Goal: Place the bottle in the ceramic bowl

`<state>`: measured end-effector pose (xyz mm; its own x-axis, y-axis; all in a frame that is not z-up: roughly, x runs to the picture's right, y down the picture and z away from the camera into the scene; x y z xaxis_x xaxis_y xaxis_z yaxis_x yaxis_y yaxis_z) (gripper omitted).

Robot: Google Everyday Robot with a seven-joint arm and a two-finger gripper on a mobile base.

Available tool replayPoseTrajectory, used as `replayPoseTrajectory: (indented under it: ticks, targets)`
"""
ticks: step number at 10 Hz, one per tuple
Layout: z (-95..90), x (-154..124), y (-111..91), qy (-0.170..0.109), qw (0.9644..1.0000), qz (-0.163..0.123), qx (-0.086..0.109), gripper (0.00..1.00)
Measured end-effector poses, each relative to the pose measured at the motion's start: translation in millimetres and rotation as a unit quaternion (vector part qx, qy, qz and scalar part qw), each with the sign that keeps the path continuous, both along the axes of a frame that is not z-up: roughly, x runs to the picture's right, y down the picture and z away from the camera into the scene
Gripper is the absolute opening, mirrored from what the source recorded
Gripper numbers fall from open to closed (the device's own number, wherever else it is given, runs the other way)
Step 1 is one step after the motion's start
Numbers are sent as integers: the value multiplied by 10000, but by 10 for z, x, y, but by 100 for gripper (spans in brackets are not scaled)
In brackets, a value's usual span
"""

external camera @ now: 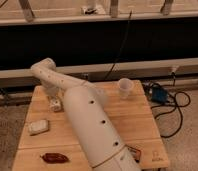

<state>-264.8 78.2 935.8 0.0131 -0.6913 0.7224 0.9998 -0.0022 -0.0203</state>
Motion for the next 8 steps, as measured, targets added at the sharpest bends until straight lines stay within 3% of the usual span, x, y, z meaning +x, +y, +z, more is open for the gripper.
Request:
replayPoseTrajectory:
  ticks: [8]
  targets:
    - [-366,110,-239,-10,9999,37,130,0]
